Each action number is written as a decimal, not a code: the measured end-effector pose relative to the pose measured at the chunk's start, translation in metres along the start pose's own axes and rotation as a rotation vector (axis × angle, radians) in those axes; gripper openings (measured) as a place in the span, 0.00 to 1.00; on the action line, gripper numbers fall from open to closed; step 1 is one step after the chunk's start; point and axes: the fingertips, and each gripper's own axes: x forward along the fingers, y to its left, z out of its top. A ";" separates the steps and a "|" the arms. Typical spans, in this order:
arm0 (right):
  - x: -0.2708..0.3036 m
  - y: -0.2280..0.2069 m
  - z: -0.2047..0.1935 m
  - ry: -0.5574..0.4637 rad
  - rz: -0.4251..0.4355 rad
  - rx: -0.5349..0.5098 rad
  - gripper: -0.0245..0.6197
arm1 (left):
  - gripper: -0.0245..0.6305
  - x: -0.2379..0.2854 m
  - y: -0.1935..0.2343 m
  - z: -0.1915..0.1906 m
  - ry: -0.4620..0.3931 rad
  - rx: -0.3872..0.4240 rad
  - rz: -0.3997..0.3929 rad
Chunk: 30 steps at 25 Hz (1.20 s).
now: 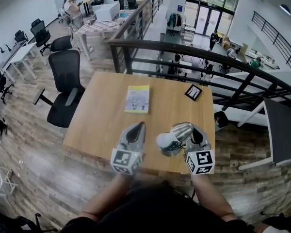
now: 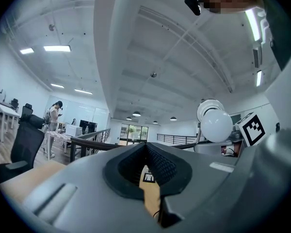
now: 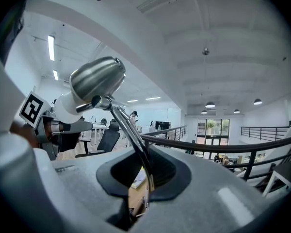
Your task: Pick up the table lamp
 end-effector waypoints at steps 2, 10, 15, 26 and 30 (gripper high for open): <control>-0.002 0.000 0.006 -0.007 -0.006 -0.001 0.10 | 0.04 0.002 -0.002 0.005 -0.014 0.003 -0.014; -0.006 0.010 0.010 -0.010 -0.021 0.005 0.10 | 0.04 0.000 -0.006 0.011 -0.027 -0.001 -0.059; -0.006 0.014 0.010 -0.004 -0.030 0.010 0.10 | 0.04 -0.002 -0.003 0.014 -0.028 -0.009 -0.065; -0.003 0.015 0.002 0.009 -0.041 0.015 0.10 | 0.04 0.001 0.000 0.007 -0.013 -0.012 -0.082; -0.004 0.016 0.003 0.012 -0.041 0.010 0.10 | 0.04 0.001 -0.001 0.010 -0.016 -0.009 -0.084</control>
